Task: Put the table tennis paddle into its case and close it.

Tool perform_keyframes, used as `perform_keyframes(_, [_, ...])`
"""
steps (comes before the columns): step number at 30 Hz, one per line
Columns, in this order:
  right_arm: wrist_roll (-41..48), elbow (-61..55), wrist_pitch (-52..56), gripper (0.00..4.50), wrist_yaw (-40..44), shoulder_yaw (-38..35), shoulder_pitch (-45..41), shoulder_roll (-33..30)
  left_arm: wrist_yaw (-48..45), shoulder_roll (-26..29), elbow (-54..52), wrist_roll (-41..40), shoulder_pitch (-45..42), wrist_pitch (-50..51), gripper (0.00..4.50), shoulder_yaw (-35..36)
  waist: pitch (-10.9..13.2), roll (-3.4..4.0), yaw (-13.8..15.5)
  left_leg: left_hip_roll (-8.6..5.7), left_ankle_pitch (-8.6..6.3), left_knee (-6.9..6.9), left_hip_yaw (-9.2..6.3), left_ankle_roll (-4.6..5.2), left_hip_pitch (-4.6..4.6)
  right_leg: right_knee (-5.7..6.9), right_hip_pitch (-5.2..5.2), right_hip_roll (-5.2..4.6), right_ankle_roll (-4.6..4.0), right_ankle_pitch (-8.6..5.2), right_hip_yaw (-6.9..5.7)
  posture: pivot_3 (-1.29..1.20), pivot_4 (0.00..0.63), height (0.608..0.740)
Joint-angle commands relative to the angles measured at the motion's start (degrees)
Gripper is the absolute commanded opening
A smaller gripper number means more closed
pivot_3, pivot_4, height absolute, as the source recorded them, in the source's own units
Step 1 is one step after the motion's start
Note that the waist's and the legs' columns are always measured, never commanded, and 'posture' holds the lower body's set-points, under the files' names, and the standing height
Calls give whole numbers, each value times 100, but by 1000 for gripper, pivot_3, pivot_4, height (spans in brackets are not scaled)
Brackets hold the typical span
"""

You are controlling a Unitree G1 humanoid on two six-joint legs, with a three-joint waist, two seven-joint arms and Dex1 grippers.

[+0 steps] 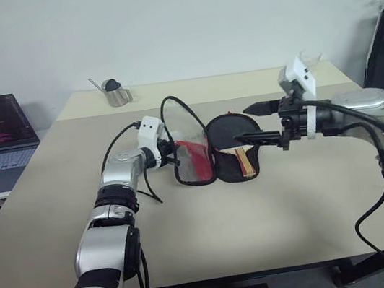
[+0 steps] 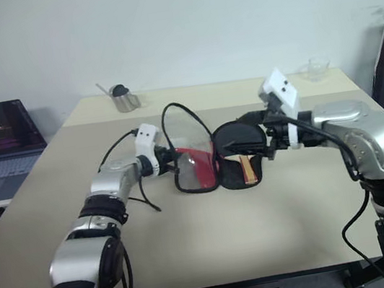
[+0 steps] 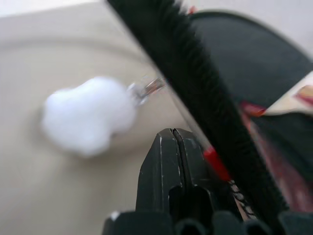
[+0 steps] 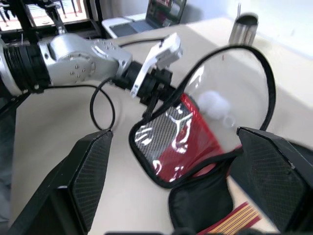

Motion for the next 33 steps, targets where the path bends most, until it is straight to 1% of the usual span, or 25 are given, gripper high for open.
perform_keyframes(1, [114,-96,-315,4500,193,-397,24,-258,-171,-318,-833,-323,-249,357,29,27,0,0,31,-1,0,0,0,0,0,0,0,0,1,0,0,0,150,740])
perform_keyframes(4, [95,-111,-376,4500,215,-458,86,-388,-144,-550,-1253,-360,-283,577,29,-52,0,0,40,-1,0,0,-2,0,0,0,3,4,2,0,-1,0,150,740])
perform_keyframes(7, [118,-179,-401,4500,210,-537,164,-488,28,-779,-1323,-293,-356,539,29,-117,0,0,47,0,0,1,-1,0,3,3,3,9,2,0,3,0,150,740])
perform_keyframes(11, [153,-264,-390,4500,147,-581,234,-531,318,-1127,-1248,-163,-420,341,29,-224,0,0,25,-2,0,1,-4,0,12,5,3,14,1,0,9,0,150,740])
perform_keyframes(15, [217,-372,-345,4500,51,-589,275,-532,999,-1495,-876,-80,-580,412,29,-179,0,0,23,0,0,2,-6,0,13,7,4,18,1,0,11,0,150,740])
perform_keyframes(18, [229,-428,-296,4500,-56,-552,314,-550,1064,-1509,-647,152,-618,325,29,-383,0,0,8,-4,0,2,-4,0,14,6,3,25,2,0,11,0,150,740])
perform_keyframes(22, [266,-465,-244,4500,-141,-558,387,-563,931,-1212,-584,196,-592,246,29,-368,0,0,-27,-2,0,1,-4,-1,14,6,2,29,2,0,11,0,150,740])
perform_keyframes(24, [271,-425,-201,4500,-206,-569,434,-536,300,-932,-908,149,-415,331,29,-524,0,1,-41,-1,0,0,-4,-1,14,7,1,32,1,0,11,0,150,740])
perform_keyframes(25, [190,-187,-117,4500,-477,-594,410,-374,-355,-669,-1407,-69,-198,365,29,-556,0,1,-54,0,0,0,-3,-1,16,7,1,35,0,1,11,0,150,740])
perform_keyframes(27, [34,194,-1,4500,-927,-607,346,-133,-1176,-330,-2137,-414,102,424,29,-554,0,2,-74,4,0,-3,3,-3,22,7,1,39,-4,3,14,0,150,740])
perform_keyframes(28, [-64,503,206,4500,-1303,-607,268,80,-1660,-96,-2692,-775,314,508,29,-424,0,2,-71,14,2,-3,1,-6,22,10,0,36,-33,19,15,0,150,740])
perform_keyframes(29, [-145,746,421,4500,-1642,-588,216,284,-2036,160,-3180,-1065,517,609,29,-297,0,2,-79,15,3,-2,1,-7,22,11,0,31,-36,21,16,0,150,740])
perform_keyframes(31, [-225,1118,907,4500,-2231,-632,123,735,-2540,644,-3936,-1463,895,799,29,-135,1,3,-69,40,8,-1,-1,-16,23,17,-2,22,-47,27,22,0,150,740])
perform_keyframes(33, [-313,1308,1207,4500,-2588,-649,80,1034,-2691,955,-4353,-1655,1146,993,29,-85,1,3,-56,38,13,3,1,-22,23,44,-11,22,-54,23,25,0,150,740])
